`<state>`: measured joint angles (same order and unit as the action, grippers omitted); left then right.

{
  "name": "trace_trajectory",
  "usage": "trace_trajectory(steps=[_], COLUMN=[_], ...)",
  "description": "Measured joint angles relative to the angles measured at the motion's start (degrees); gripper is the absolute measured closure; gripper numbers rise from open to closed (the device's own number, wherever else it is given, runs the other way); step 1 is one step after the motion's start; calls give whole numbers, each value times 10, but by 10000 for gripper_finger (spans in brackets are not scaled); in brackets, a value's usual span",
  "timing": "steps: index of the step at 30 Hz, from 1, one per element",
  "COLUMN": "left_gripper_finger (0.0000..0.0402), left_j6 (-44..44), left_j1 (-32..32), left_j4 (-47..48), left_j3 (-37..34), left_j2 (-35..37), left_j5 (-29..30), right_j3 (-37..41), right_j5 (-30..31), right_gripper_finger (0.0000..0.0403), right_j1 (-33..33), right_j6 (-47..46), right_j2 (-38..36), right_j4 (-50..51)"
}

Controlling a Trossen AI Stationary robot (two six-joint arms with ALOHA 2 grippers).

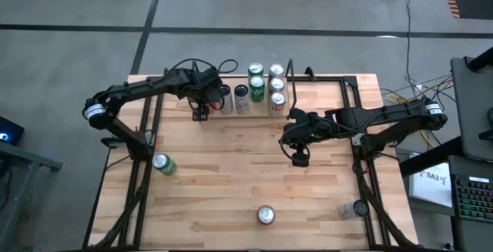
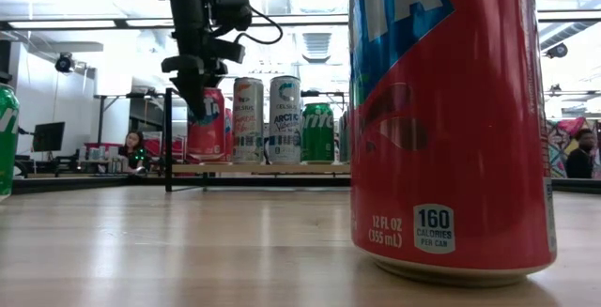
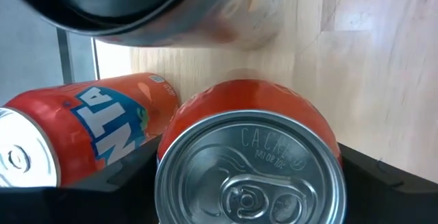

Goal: Sort soda cans
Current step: Put the left red soda can on the shelf and align it with the other red soda can

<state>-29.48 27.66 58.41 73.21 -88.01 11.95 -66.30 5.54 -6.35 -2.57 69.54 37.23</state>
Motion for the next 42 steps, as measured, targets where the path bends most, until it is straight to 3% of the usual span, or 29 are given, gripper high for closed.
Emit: trace_trajectory(steps=[18,29,42], left_gripper_finger=[110,13,2], left_j6=[3,2,0], left_j1=[2,2,2], left_j4=[-27,-29,5], left_j3=[-29,-28,21], left_j2=[1,0,0], left_j5=[1,1,3], right_j3=[0,0,0], right_j5=[0,0,0], right_gripper_finger=[394,394,394], right_j1=[0,0,0], right_j6=[0,0,-5], right_j2=[0,0,0], right_j4=[0,0,0])
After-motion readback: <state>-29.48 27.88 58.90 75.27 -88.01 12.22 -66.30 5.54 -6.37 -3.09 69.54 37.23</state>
